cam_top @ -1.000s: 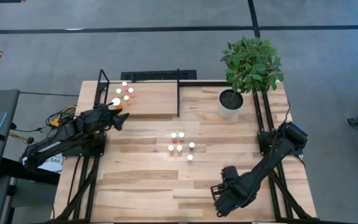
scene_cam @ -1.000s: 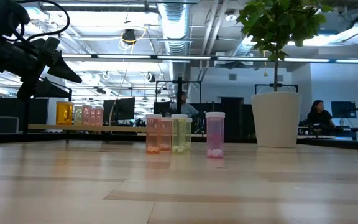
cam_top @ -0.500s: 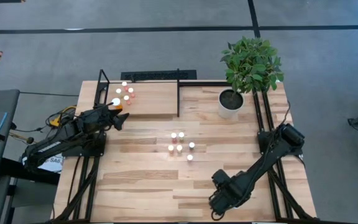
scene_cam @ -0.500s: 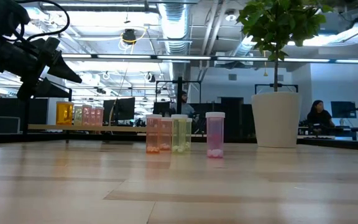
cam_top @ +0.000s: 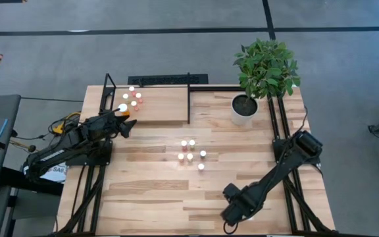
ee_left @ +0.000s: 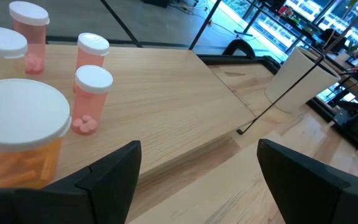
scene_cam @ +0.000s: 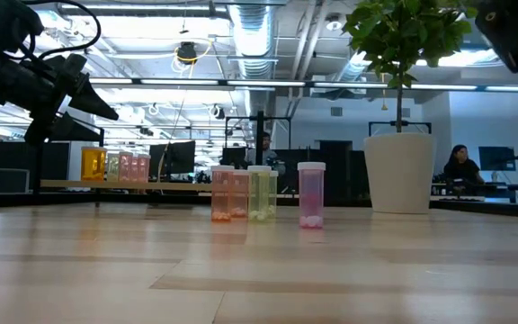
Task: Pick and place medicine bottles onto shelf by color
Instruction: Move the blue pill bottle to the center
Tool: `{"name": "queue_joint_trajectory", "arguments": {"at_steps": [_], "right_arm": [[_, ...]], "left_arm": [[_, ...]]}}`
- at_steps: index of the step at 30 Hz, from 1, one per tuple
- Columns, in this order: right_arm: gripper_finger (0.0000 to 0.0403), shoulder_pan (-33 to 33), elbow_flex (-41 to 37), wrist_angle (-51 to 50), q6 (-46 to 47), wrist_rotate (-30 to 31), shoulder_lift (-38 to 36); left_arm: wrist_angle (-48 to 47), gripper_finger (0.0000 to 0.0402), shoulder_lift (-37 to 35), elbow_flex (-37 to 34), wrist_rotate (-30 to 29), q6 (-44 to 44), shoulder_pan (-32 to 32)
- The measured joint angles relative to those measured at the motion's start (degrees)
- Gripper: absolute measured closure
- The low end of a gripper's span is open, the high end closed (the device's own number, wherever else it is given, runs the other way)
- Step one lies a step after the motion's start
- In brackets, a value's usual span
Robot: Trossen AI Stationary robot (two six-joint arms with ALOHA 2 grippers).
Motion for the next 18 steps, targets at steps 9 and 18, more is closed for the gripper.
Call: {"name": "queue_joint_trajectory", "arguments": {"at_steps": [9,18], "right_arm": [[0.0127,-0.9,-1.2,1.2,1.2,-3.0,0.0],[0.015,-0.9,-1.2,1.3,1.2,-2.9,0.0]], "left_arm": [[0.0,0.0093,0.0,0.0,0.0,0.0,0.0],[0.0,0.0093,0.0,0.0,0.0,0.0,0.0]]}}
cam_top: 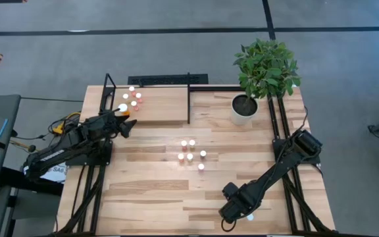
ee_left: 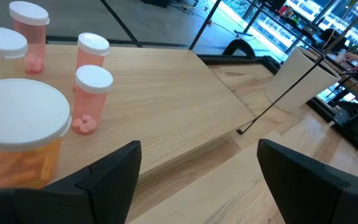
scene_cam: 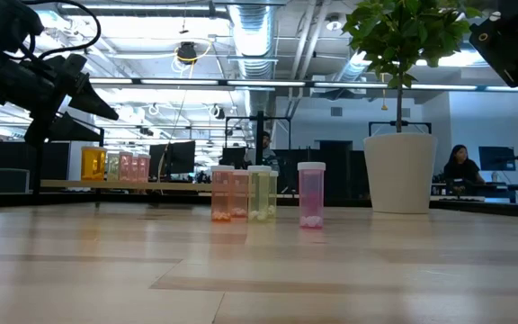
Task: Pick and place medicine bottles onto shelf by color
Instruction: Move the blue pill bottle to the center
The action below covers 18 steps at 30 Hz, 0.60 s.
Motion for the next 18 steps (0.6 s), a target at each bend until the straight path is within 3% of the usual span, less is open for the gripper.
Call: {"name": "queue_joint_trajectory", "arguments": {"at_steps": [11,14,18], "right_arm": [[0.0287,-0.2,0.0,0.6,0.0,0.0,0.0],[0.0295,-0.5,0.0,0.6,0.0,0.0,0.0],[0.0277,-1.4,0.0,0.4,-0.3,-0.2,0.0]], "left_arm": [[0.0,0.0093,0.0,0.0,0.0,0.0,0.0],[0.0,0.0093,0.0,0.0,0.0,0.0,0.0],[0.0,0.0093,0.0,0.0,0.0,0.0,0.0]]}}
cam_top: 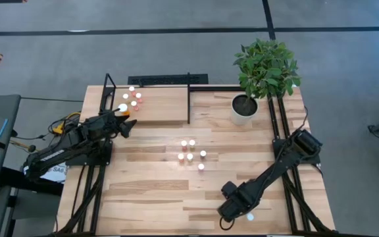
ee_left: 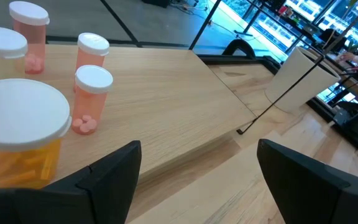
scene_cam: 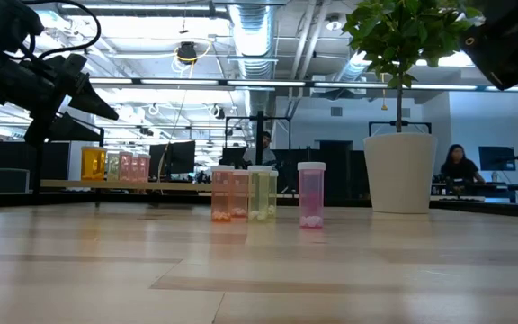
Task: Pick and place medicine bottles onto shelf by color
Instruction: Move the blue pill bottle to the center
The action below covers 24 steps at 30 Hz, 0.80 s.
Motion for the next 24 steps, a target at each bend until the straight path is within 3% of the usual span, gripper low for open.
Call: {"name": "queue_joint_trajectory", "arguments": {"at_steps": [5,11,24], "right_arm": [[0.0261,-1.7,0.3,-0.1,-0.5,-0.4,0.0],[0.0278,-6.1,2.2,-1.0,-2.1,0.5,0.0],[0.0272,-23.8,2.8,0.2,-9.1,1.3,0.0]], "left_arm": [[0.0,0.0093,0.0,0.0,0.0,0.0,0.0],[0.0,0.0093,0.0,0.0,0.0,0.0,0.0],[0.0,0.0093,0.0,0.0,0.0,0.0,0.0]]}}
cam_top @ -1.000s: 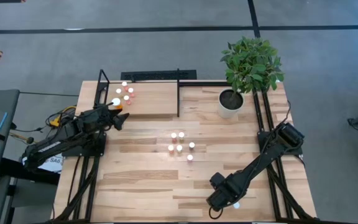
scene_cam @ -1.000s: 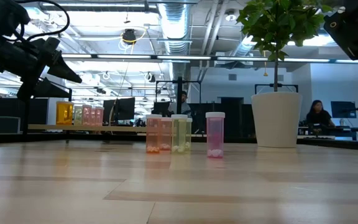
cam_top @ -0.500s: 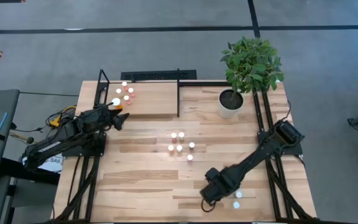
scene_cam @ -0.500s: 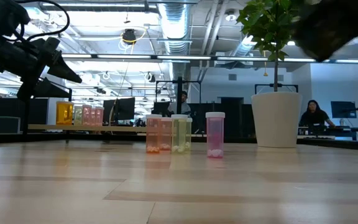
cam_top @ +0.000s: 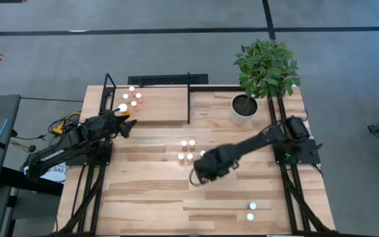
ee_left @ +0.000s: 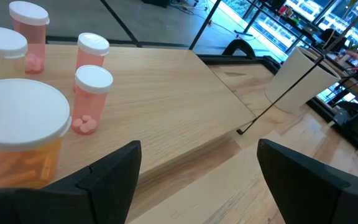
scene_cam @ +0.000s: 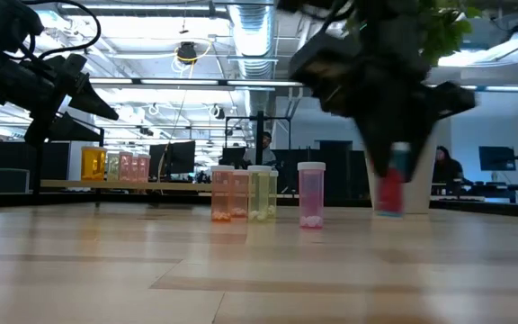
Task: Pick and place medicine bottles onto shelf by color
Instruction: Move the blue pill bottle to the center
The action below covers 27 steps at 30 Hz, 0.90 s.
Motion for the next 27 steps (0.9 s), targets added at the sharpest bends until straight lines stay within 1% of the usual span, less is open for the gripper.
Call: {"name": "queue_joint_trajectory", "arguments": {"at_steps": [3,7,14,21,27], "right_arm": [[0.0272,-3.2,0.0,0.2,-0.1,-0.1,0.0],[0.0272,-5.7,0.0,0.2,0.0,-0.3,0.0],[0.0271,-7.6,0.1,0.6,2.9,-0.1,0.5],[0.0269,-9.5,0.0,2.4,3.1,-1.0,1.9],[0.0268,-10.1,0.0,2.8,3.1,-1.5,1.7]], "left_arm": [[0.0,0.0093,0.0,0.0,0.0,0.0,0.0],[0.0,0.0093,0.0,0.0,0.0,0.0,0.0],[0.0,0.0093,0.0,0.0,0.0,0.0,0.0],[0.0,0.0093,0.0,0.0,0.0,0.0,0.0],[0.0,0.0093,0.0,0.0,0.0,0.0,0.0]]}}
